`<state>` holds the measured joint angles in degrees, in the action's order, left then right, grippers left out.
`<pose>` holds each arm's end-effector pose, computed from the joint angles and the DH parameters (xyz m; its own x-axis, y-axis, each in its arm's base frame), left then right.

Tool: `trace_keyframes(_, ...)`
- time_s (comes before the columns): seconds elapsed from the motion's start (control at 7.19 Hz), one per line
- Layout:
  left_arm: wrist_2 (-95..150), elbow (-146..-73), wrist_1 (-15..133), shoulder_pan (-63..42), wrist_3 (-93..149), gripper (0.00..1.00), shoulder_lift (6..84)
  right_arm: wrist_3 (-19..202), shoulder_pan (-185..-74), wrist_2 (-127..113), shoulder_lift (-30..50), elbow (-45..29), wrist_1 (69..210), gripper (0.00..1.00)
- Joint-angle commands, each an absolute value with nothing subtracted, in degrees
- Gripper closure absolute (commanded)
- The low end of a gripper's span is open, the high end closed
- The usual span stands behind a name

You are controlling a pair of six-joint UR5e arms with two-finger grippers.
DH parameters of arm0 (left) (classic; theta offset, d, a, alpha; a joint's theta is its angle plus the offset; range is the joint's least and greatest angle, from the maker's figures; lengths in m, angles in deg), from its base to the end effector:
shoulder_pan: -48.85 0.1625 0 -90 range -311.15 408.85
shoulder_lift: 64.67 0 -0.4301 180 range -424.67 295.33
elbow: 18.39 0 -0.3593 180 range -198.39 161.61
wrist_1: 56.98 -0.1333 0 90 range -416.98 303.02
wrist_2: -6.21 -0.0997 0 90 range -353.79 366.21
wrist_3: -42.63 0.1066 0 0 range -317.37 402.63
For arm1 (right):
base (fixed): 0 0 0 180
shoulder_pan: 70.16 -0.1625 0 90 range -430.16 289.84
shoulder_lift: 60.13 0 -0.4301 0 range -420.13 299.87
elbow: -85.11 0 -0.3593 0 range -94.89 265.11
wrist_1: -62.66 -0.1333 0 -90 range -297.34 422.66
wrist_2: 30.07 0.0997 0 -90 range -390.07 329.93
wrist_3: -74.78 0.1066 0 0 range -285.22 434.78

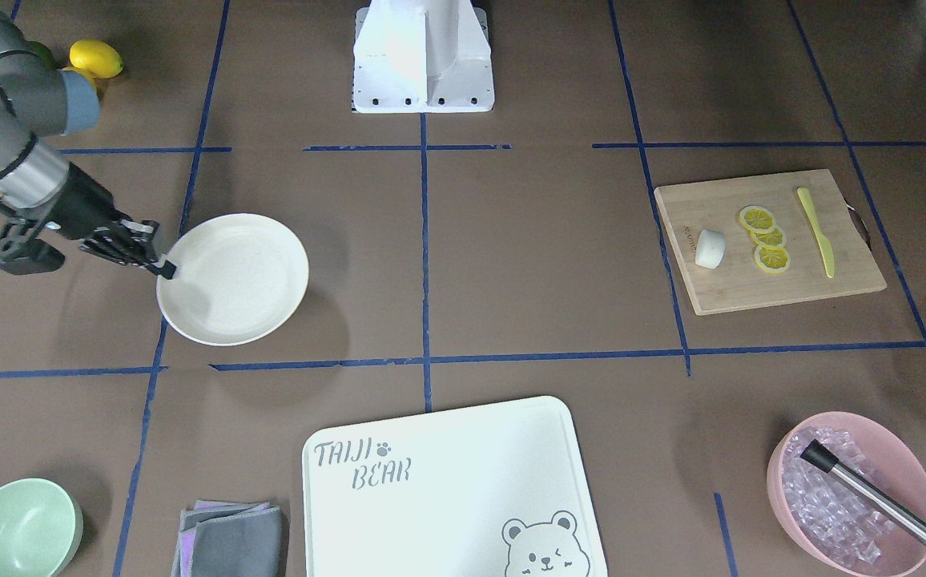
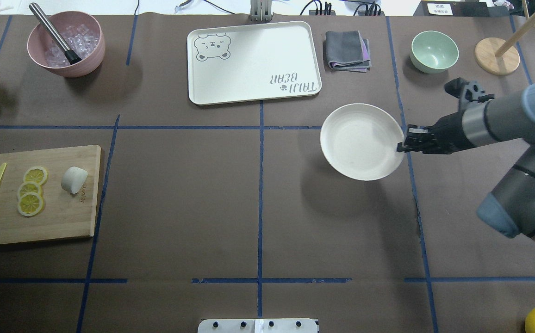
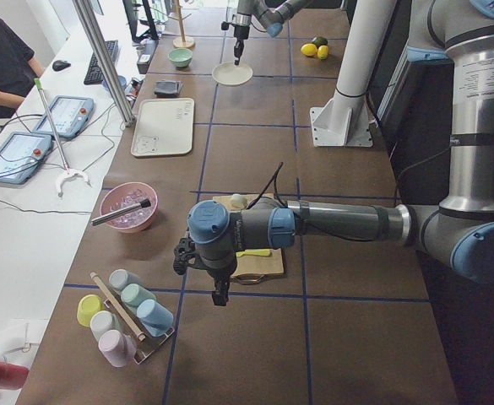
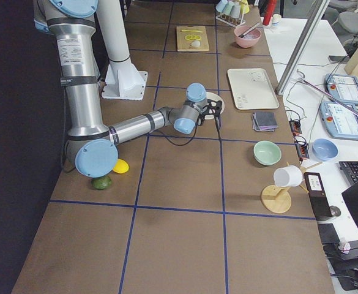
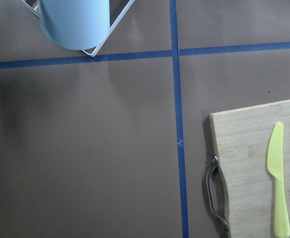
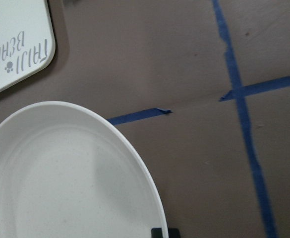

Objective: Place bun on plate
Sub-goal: 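Slide the white plate with the right gripper toward the table centre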

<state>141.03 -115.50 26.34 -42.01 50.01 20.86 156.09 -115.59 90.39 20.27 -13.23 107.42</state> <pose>-0.0644 -0.4186 0.6572 0.7046 0.0683 -0.7064 -0.0762 0.9969 0.0204 -0.3229 -0.4407 0.4284 0.3578 0.1776 0.9167 -0.2453 0.9651 -0.0913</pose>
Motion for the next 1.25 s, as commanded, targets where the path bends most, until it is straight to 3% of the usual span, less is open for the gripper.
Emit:
trace_keyframes(0.0,141.0,-115.5,26.3,-42.0,50.0,0.00,20.8,164.2,-105.1,78.8,10.1,-13.3,117.0,1.00)
trace_keyframes(0.83,141.0,-115.5,26.3,-41.9,50.0,0.00,20.8,167.8,-94.6,68.5,5.0,-12.0,123.8,0.98)
trace_keyframes(0.97,141.0,-115.5,26.3,-41.9,50.0,0.00,20.8,167.8,-94.6,68.6,4.9,-12.0,123.8,0.75)
trace_keyframes(1.11,141.0,-115.6,26.3,-41.9,50.0,0.00,20.8,167.9,-94.6,68.6,4.9,-12.1,123.8,0.22)
